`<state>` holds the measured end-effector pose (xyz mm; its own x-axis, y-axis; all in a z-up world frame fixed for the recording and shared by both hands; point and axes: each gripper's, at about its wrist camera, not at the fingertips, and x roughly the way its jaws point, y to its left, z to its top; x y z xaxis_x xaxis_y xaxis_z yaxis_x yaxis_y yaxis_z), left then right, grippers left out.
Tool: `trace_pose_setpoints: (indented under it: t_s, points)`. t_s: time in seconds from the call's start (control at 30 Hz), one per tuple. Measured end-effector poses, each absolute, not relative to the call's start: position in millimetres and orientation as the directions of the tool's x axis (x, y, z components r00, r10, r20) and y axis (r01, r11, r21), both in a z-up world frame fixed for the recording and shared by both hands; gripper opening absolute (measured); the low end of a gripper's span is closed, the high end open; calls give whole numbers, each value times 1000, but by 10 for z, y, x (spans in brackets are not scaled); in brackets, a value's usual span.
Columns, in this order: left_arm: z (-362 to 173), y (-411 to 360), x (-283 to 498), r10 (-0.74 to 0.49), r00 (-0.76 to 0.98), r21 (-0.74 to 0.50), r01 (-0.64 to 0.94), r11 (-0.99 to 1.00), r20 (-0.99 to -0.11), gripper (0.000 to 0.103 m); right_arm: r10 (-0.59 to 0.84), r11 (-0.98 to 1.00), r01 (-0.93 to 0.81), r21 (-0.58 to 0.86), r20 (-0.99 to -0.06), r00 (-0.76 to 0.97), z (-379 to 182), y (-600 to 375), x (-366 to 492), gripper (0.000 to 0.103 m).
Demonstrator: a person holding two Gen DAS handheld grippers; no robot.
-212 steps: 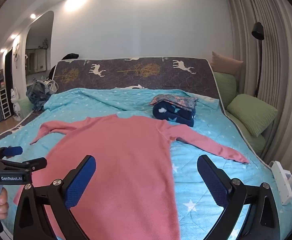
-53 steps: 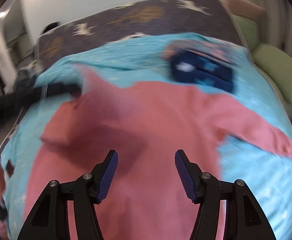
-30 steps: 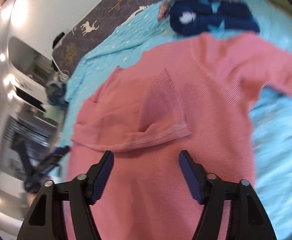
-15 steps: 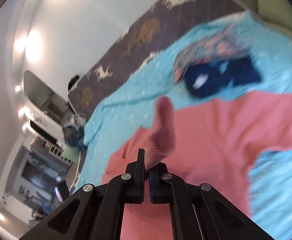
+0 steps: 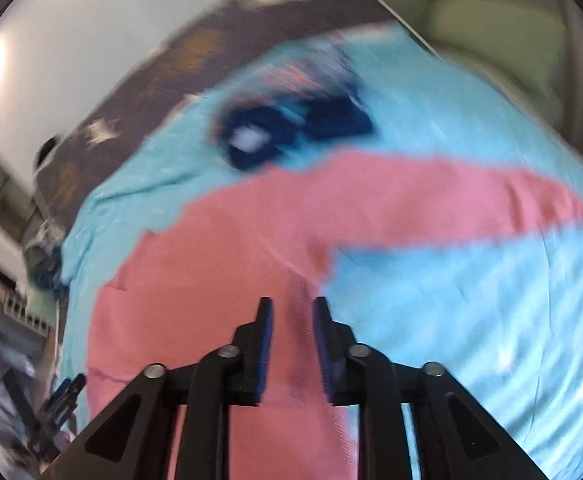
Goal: Fold small clothes
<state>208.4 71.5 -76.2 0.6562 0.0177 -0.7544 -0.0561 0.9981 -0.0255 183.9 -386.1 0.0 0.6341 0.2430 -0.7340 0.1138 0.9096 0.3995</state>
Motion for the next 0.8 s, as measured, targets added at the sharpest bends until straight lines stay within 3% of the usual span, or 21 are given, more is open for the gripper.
trace_pose_setpoints:
  t_s: [0.03, 0.1, 0.13, 0.2, 0.27, 0.37, 0.5, 0.7, 0.73, 0.77, 0.8]
  points:
    - [-776, 697, 2135, -16, 652, -52, -36, 998, -758, 71, 271, 924, 44, 380, -731, 626, 95, -3700, 1940, 35]
    - [-828, 668, 2238, -32, 633, -67, -31, 997, -773, 71, 372, 918, -117, 379, -720, 586, 196, -3310, 2155, 53]
    - [-853, 659, 2279, -33, 624, -69, -34, 997, -781, 69, 437, 898, -215, 384, -712, 550, 208, -3043, 2268, 54]
    - [-901, 664, 2344, -75, 606, -112, -24, 993, -792, 45, 508, 858, -351, 375, -715, 479, 231, -2534, 2517, 56]
    - [-934, 702, 2375, -143, 590, -185, -12, 983, -794, 34, 556, 811, -452, 370, -729, 400, 210, -2002, 2810, 58]
    - [-914, 703, 2358, -153, 606, -193, -1, 981, -780, 34, 590, 754, -531, 386, -753, 291, 82, -1271, 3315, 62]
    - [-884, 651, 2349, -149, 624, -152, 48, 987, -767, 34, 549, 763, -509, 399, -815, 185, -299, -665, 3967, 63]
    - [-927, 679, 2423, -185, 622, -174, 79, 982, -761, 34, 508, 761, -499, 414, -859, 62, -666, -338, 4195, 62]
    - [-931, 696, 2436, -194, 625, -185, 80, 979, -756, 31, 475, 768, -517, 377, -877, 66, -672, -292, 4123, 59]
    - [-931, 707, 2432, -205, 630, -197, 83, 977, -749, 12, 446, 776, -529, 342, -892, 78, -686, -252, 4069, 32]
    - [-930, 720, 2425, -222, 631, -215, 90, 973, -743, 5, 410, 789, -536, 300, -907, 96, -722, -196, 4073, 5]
